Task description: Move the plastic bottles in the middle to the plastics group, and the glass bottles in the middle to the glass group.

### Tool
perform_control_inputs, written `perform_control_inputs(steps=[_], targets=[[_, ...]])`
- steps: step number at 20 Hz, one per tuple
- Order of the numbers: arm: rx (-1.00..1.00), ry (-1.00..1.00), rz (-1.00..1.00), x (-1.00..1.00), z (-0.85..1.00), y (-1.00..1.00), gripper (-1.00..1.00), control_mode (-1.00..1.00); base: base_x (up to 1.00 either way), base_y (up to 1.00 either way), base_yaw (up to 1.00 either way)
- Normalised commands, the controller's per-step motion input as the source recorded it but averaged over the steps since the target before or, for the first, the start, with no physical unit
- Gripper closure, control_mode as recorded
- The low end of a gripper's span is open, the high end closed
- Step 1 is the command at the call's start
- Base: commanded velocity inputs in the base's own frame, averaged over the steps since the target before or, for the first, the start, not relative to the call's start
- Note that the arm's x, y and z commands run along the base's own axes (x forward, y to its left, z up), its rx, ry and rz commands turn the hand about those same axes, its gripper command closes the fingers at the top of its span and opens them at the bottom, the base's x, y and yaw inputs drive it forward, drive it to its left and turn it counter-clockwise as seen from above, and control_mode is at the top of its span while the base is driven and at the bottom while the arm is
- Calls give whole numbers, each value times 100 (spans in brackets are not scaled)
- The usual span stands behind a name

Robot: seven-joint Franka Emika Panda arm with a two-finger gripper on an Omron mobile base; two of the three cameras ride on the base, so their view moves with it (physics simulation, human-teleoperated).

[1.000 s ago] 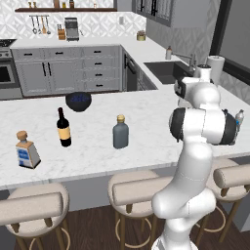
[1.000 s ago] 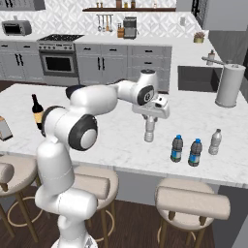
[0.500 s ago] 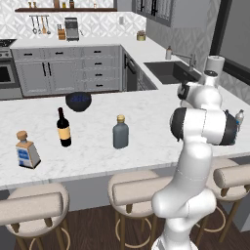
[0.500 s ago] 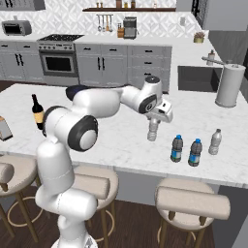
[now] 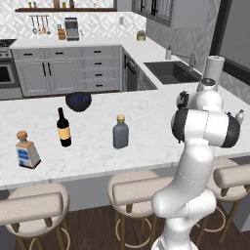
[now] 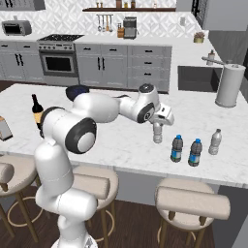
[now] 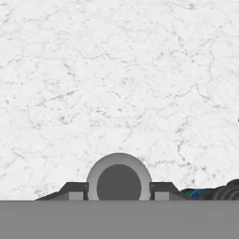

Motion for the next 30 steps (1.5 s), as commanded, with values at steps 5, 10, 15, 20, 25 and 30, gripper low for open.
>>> perform_control_inputs(steps=[5, 10, 15, 20, 25, 30], targets=[[0, 16, -11, 21, 0, -41, 100, -100, 0, 0, 0], [5, 5, -12, 2, 6, -36, 100, -100, 0, 0, 0], [5, 0, -5, -16, 1, -13, 100, -100, 0, 0, 0], [3, 0, -4, -23, 0, -11, 100, -100, 0, 0, 0], [3, -11, -3, -19, -7, -5, 100, -100, 0, 0, 0], [4, -16, -1, 0, -15, 0, 100, -100, 0, 0, 0]])
